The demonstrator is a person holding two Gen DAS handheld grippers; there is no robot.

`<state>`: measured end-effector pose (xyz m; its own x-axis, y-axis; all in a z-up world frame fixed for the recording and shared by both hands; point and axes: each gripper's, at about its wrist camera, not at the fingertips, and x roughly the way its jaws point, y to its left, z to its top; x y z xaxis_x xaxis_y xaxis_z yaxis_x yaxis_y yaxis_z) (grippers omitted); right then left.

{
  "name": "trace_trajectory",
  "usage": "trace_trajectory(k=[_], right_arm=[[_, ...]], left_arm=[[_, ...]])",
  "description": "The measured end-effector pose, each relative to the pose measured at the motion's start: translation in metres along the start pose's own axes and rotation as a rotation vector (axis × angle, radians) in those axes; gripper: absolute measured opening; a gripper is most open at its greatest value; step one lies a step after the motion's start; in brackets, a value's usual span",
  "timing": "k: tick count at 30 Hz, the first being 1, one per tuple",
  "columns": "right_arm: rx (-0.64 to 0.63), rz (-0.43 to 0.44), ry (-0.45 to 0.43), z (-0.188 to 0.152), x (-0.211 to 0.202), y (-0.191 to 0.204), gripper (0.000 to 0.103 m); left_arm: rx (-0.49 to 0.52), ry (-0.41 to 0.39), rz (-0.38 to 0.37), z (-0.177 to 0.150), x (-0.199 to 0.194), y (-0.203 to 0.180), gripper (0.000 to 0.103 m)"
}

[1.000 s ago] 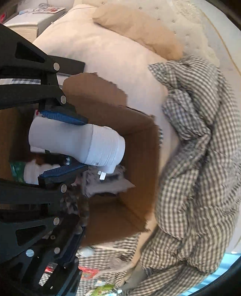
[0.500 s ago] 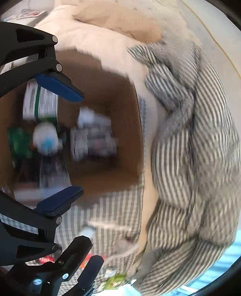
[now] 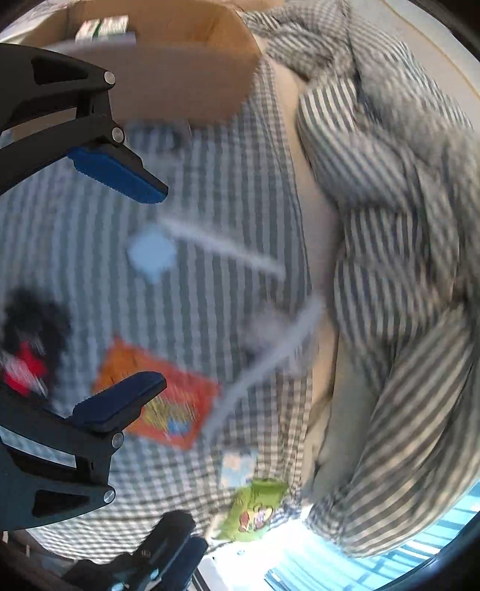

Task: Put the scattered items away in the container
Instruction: 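Grasp the green snack bag with the right gripper while the left grasps the white tube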

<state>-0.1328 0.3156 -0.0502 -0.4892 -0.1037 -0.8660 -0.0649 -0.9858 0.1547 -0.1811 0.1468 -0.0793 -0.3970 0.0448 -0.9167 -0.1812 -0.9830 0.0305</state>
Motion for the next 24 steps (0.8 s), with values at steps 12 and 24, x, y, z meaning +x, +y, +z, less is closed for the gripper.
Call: trace_trajectory(k=[12,24], right_arm=[[0.306,-0.151,-0.039,0.039,0.034,-0.232,0.059],[0.349,-0.001,0.037,0.066,0.106,-0.267,0.072]], left_arm=[[0.081,0.043,0.047,0.042,0.074,-0.108,0.095],[0.051,0.094,0.062,0.046,0.107,-0.101,0.095]])
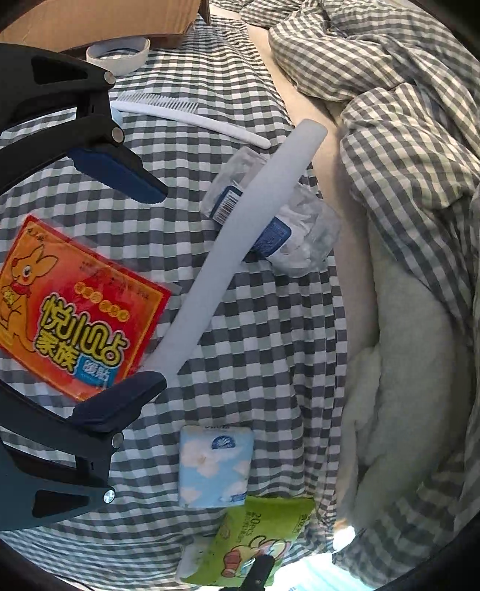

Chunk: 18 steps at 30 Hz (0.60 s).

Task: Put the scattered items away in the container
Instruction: 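Grasp the green snack bag with the right gripper while the left grasps the white tube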

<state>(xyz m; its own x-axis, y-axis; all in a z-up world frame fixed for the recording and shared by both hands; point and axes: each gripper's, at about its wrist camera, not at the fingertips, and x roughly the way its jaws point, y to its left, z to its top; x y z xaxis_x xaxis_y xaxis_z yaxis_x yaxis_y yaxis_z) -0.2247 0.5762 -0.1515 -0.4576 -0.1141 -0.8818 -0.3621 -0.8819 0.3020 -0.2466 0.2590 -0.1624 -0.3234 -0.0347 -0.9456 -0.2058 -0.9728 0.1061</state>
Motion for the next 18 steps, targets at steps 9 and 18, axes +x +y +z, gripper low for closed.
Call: trace_trajectory(k=[9,18], right_arm=[[-0.051,0.022,-0.061,-0.010,-0.011,0.031,0.045],[-0.124,0.091,-0.028,-0.023,0.002,0.068,0.044]], left_arm=[[-0.053,0.021,-0.105,0.027,0.026,0.008,0.095],[-0.147,0.057,-0.151,0.044,0.052,0.016,0.083]])
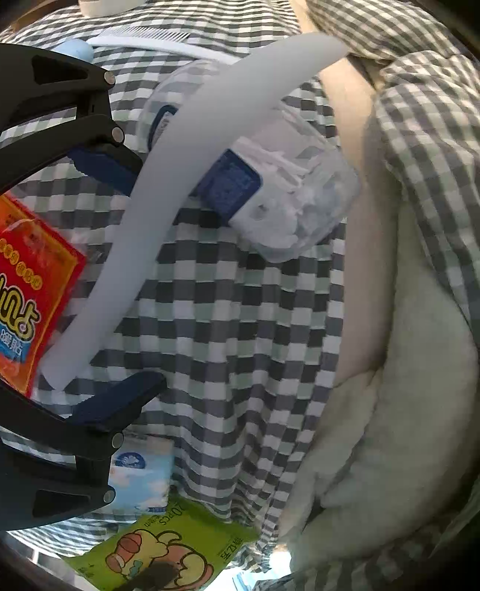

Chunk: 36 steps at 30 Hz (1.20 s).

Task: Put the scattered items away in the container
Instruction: 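Grasp the green snack bag with the right gripper while the left grasps the white tube, then carry the snack bag and white tube into the cardboard box and release both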

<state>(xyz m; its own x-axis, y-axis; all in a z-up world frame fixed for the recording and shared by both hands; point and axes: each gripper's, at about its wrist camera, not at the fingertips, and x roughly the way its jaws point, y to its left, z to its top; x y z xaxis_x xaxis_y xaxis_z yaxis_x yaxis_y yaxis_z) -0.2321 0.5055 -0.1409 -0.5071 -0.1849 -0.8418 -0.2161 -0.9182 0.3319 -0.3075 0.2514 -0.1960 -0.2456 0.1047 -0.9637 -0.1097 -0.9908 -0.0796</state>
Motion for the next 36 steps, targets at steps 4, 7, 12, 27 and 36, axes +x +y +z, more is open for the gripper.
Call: trace_trajectory(k=[4,7,12,27,36], right_arm=[[-0.015,0.013,-0.003,0.007,0.004,0.005,0.036],[-0.049,-0.010,-0.023,0.002,-0.013,0.016,0.035],[-0.047,0.030,0.000,-0.015,-0.050,0.037,0.035],[-0.235,0.200,0.055,-0.062,-0.090,0.187,0.035],[-0.352,0.302,0.026,-0.098,-0.112,0.324,0.035]], left_arm=[[0.072,-0.016,0.070,-0.002,-0.015,-0.003,0.029],[0.056,-0.038,0.035,-0.005,-0.040,0.007,0.013],[0.081,-0.099,0.035,-0.010,-0.096,0.017,0.013],[0.029,-0.174,0.042,-0.041,-0.206,0.107,0.013],[-0.023,-0.262,0.095,-0.079,-0.284,0.218,0.013]])
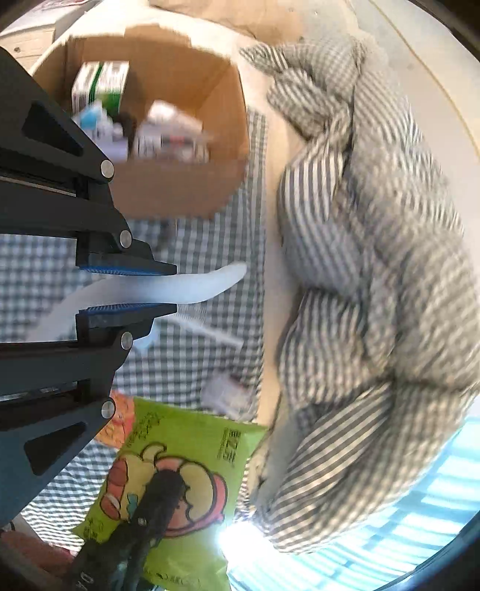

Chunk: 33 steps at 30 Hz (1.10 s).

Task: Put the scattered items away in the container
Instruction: 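Carry the snack bag and white tube into the cardboard box and release both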

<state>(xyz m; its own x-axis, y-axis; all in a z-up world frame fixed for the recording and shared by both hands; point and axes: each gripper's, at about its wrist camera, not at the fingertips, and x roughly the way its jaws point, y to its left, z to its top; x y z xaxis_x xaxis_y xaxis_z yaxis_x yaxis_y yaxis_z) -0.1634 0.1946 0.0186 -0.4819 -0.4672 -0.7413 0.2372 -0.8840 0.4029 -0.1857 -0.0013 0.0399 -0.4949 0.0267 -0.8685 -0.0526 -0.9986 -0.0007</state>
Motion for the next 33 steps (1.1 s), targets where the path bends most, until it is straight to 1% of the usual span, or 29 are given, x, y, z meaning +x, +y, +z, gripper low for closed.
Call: trace_trajectory(k=[2,3,6,7,9,10,12,14,15,16,19,20,21,22,23,24,25,26,27,28,31,33], right_arm=[[-0.031,0.039,-0.001,0.004,0.008,0.037,0.035],[-0.046,0.060,-0.001,0.006,0.011,0.055,0.035],[-0.085,0.121,0.001,0.007,0.029,0.106,0.035],[-0.102,0.147,0.007,0.007,0.038,0.130,0.035],[-0.129,0.182,0.021,0.001,0.053,0.163,0.035],[-0.143,0.195,0.030,-0.002,0.062,0.178,0.034],[-0.157,0.192,0.048,-0.007,0.080,0.197,0.035],[-0.167,0.177,0.092,-0.015,0.110,0.214,0.035],[-0.165,0.173,0.104,-0.016,0.119,0.219,0.035],[-0.166,0.169,0.133,-0.021,0.136,0.225,0.035],[-0.182,0.132,0.178,-0.027,0.169,0.229,0.035],[-0.183,0.111,0.191,-0.031,0.179,0.230,0.036],[-0.179,0.092,0.198,-0.033,0.184,0.229,0.038],[-0.175,0.065,0.197,-0.034,0.185,0.229,0.043],[-0.172,0.054,0.180,-0.032,0.182,0.230,0.044],[-0.174,0.062,0.156,-0.030,0.175,0.229,0.049],[-0.172,0.066,0.135,-0.024,0.170,0.227,0.059],[-0.171,0.066,0.113,-0.020,0.163,0.225,0.066],[-0.169,0.058,0.081,-0.016,0.154,0.222,0.070],[-0.167,0.049,0.052,-0.012,0.147,0.219,0.070],[-0.139,0.022,0.001,-0.001,0.125,0.199,0.070],[-0.104,-0.018,-0.033,0.001,0.107,0.173,0.070]], left_arm=[[-0.020,-0.021,0.020,-0.002,-0.017,0.029,0.013],[-0.033,-0.033,0.042,-0.002,-0.026,0.046,0.013],[-0.058,-0.047,0.079,-0.004,-0.042,0.085,0.013],[-0.071,-0.050,0.090,-0.005,-0.046,0.100,0.013],[-0.094,-0.036,0.112,-0.011,-0.046,0.127,0.013],[-0.109,-0.028,0.129,-0.016,-0.044,0.138,0.013],[-0.173,-0.010,0.133,-0.027,-0.033,0.170,0.013],[-0.196,0.025,0.156,-0.037,-0.017,0.189,0.013],[-0.200,0.052,0.177,-0.044,-0.004,0.198,0.013],[-0.211,0.065,0.183,-0.049,0.003,0.204,0.013],[-0.239,0.129,0.182,-0.066,0.032,0.222,0.013],[-0.246,0.147,0.178,-0.070,0.039,0.226,0.015],[-0.254,0.163,0.169,-0.074,0.045,0.230,0.020],[-0.260,0.173,0.164,-0.077,0.048,0.232,0.023],[-0.266,0.173,0.162,-0.080,0.047,0.234,0.038],[-0.276,0.173,0.161,-0.079,0.046,0.236,0.071],[-0.283,0.170,0.164,-0.077,0.044,0.236,0.086],[-0.289,0.157,0.166,-0.076,0.041,0.235,0.097],[-0.294,0.126,0.170,-0.072,0.033,0.234,0.097],[-0.294,0.116,0.168,-0.072,0.032,0.234,0.097],[-0.263,0.109,0.155,-0.059,0.025,0.219,0.098],[-0.225,0.101,0.149,-0.052,0.024,0.201,0.098]])
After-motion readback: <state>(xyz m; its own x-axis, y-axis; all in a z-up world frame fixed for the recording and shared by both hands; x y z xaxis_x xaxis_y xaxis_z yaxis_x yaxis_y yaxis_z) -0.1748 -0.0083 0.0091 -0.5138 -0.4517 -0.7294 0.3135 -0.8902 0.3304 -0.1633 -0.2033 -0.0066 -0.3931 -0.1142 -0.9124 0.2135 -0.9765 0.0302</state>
